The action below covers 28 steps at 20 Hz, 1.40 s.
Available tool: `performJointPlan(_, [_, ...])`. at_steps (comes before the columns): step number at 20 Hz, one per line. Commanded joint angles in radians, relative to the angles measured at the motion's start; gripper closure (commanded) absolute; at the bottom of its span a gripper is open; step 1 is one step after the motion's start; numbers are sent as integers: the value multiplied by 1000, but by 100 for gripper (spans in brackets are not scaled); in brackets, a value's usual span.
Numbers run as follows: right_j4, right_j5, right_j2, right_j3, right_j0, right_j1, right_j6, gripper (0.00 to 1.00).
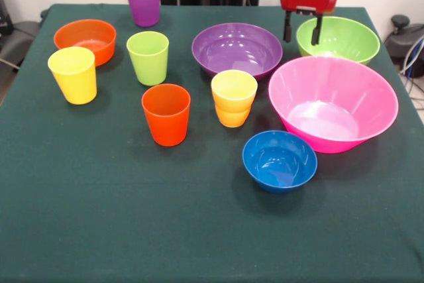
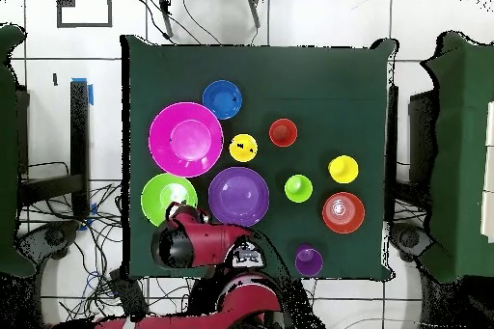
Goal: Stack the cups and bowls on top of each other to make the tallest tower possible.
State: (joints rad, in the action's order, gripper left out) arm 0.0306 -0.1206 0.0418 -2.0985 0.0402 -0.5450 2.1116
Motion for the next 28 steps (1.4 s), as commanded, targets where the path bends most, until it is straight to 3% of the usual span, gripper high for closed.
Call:
performJointPlan(1, [5,57,92,10,11,31,117,0])
performJointPlan(28, [-2,78,88,9,2,11,111,0])
